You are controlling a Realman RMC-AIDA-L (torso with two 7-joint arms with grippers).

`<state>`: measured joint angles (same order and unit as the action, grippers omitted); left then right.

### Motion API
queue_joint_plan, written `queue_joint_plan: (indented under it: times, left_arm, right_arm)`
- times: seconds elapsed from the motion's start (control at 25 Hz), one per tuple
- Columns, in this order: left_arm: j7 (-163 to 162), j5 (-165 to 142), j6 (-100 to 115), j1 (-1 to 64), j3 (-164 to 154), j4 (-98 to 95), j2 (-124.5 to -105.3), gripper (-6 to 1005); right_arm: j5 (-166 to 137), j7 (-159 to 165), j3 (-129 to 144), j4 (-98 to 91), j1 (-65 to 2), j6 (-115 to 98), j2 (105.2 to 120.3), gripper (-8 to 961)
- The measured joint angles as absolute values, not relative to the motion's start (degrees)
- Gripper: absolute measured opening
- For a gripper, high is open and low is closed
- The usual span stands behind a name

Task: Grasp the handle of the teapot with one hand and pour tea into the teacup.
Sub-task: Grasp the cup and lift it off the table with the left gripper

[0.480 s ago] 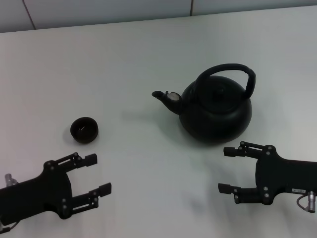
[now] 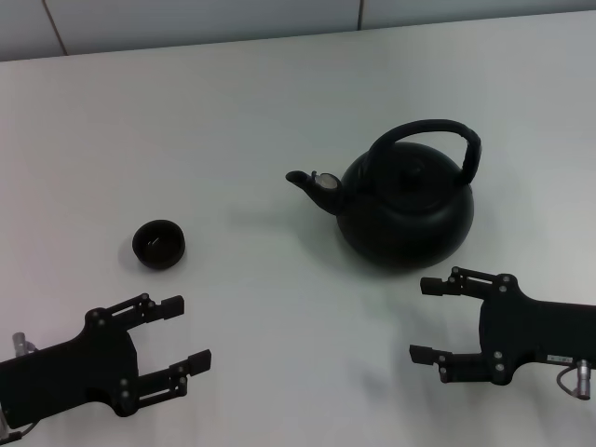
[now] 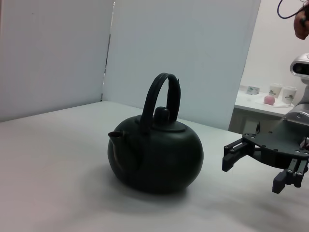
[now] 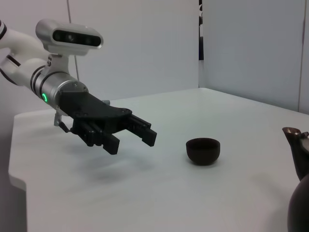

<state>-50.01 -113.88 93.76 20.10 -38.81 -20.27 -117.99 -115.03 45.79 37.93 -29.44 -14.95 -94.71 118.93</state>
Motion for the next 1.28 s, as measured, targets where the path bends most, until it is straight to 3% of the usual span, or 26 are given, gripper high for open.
queue_joint_plan:
  times: [1.28]
  left_arm:
    - [-38.35,-109.03,90.43,17.12,-20.77,-18.10,-118.34,762]
  right_arm:
    - [-114.69,45.69,37.27,-28.30,-16.33,-92.86,118.98,819]
